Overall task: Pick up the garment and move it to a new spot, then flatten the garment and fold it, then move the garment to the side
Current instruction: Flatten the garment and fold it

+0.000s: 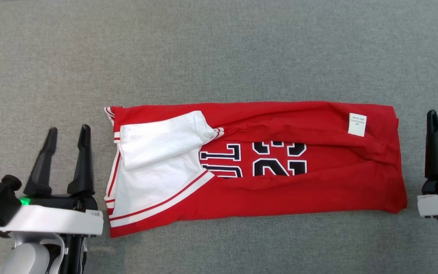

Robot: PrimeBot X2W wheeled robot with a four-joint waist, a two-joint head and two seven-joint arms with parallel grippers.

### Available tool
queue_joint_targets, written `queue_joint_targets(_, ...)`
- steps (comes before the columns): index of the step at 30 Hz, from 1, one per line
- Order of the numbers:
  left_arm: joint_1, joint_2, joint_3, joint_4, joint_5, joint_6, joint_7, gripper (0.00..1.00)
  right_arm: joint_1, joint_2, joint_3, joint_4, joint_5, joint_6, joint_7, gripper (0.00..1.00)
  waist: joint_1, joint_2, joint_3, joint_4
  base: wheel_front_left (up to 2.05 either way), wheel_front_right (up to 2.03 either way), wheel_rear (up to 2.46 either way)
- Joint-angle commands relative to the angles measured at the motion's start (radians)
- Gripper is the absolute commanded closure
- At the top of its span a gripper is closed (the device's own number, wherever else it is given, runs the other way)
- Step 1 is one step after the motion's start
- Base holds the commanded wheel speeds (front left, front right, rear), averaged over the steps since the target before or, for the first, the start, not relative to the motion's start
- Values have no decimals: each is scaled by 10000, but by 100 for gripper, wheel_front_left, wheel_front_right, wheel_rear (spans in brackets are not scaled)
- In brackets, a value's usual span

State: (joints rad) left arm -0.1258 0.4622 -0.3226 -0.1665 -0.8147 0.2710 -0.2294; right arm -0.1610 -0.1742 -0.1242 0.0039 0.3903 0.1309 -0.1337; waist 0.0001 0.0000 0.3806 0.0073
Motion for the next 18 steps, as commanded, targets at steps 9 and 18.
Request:
queue_joint_targets(9,-152,-879,518,-461,2166,438,-337,0,314,674,114,-1116,-1594,-4,-179,0,-1,0,-896,75,0,0,0)
queue_joint_targets(18,153,-808,484,723,4037,-62,-339,0,801,958,237,-824,-1994,-4,77,0,-1,0,-1385,102,0,0,0)
